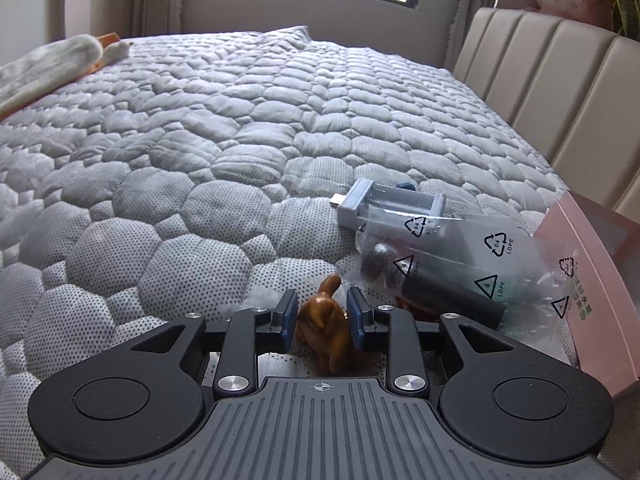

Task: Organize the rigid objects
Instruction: 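Grasp the small brown toy dog with the left tool, then grasp the grey power adapter with the right tool while the left tool holds the toy dog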

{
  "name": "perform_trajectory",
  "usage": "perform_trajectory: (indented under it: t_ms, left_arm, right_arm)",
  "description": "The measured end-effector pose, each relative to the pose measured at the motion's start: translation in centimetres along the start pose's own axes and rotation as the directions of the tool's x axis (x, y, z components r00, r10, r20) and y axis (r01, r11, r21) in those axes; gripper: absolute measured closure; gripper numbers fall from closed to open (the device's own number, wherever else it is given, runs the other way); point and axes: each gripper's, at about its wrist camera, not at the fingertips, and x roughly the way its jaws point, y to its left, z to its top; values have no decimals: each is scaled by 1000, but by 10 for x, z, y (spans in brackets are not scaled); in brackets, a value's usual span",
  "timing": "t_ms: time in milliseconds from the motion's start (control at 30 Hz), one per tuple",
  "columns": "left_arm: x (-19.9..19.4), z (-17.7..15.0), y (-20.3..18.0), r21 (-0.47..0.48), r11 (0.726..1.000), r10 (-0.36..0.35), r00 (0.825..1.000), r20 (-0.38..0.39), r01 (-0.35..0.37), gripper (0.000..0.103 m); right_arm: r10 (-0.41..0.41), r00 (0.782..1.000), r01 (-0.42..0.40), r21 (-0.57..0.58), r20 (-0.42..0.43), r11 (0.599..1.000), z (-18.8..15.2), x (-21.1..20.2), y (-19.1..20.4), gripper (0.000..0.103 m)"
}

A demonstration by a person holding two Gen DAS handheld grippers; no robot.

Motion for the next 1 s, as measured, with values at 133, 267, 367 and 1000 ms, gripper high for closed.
perform_trajectory:
  t_ms: [133, 267, 367, 1000]
  left_arm:
    - [-2, -6, -6, 49, 999, -5, 1000, 25, 3, 72]
    - [-11, -16, -10, 93, 995, -52, 997, 50, 47, 71]
    - [-16, -25, -15, 144, 986, -89, 995, 47, 81, 71]
    - [-74, -77, -21, 328, 915, -237, 971, -30, 233, 70]
  right_arm:
    - [-6, 1000, 6, -15, -1, 1000, -1, 3, 4, 0]
    - [-14, 1000, 14, -26, -2, 1000, 1, 7, 5, 0]
    - [-19, 1000, 19, -20, -4, 1000, 3, 9, 4, 0]
    - [-12, 999, 16, -83, 38, 996, 23, 19, 25, 17]
